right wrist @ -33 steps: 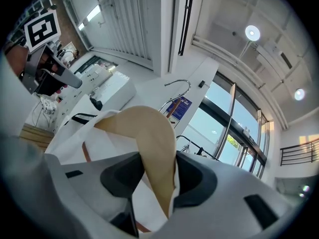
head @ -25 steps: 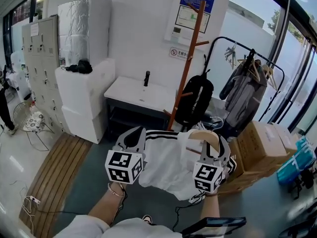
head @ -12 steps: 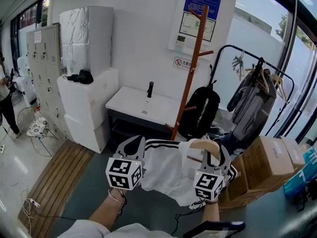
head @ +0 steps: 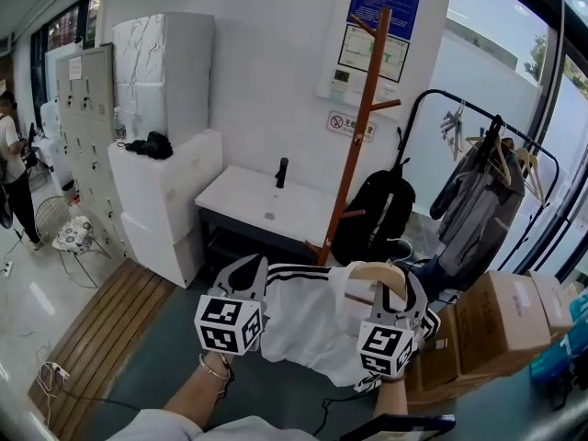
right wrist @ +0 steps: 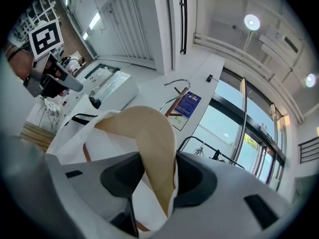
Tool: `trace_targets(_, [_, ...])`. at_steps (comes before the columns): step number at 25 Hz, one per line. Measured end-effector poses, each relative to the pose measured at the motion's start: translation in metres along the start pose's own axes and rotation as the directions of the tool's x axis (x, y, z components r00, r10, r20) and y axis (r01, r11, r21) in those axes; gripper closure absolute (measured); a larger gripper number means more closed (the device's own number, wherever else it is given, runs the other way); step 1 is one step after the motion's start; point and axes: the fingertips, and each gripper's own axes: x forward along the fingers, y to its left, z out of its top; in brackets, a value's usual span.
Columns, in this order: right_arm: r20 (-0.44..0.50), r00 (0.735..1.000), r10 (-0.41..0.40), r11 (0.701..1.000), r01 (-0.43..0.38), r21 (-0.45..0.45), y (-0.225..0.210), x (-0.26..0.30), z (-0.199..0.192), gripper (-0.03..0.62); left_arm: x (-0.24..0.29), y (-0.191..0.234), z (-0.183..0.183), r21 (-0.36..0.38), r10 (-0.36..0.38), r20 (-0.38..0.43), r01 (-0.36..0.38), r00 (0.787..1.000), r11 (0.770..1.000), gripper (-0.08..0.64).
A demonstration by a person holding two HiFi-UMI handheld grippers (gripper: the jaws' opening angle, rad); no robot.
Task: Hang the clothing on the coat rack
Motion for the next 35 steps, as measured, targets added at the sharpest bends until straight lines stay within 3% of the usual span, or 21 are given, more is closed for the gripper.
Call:
trace_targets(16, [-0.021,0.999,0.032,0.999,-0.032,0.011,0.002,0.055,-0.023,0.405,0.064,0.004,-0.012,-0.002,-0.032,-0.008,0.032,0.999,0.999,0.552])
trace_targets(28, [-0.007,0.999,0.033,0.999,-0.034,-0.03,-0.005,0.125,-0.006,0.405,0.143,0.034,0.018,-0.007,-0.07,0.066,0.071,0.995,0.997,0.552])
trace_targets(35, [-0.03,0.999,0.035,0.999,-0.035,-0.027,0.0,0.156,-0.006,0.405,0.174,0.05,0.028,0.0,-0.082,0.072,0.082,0.994,0.997,0.552])
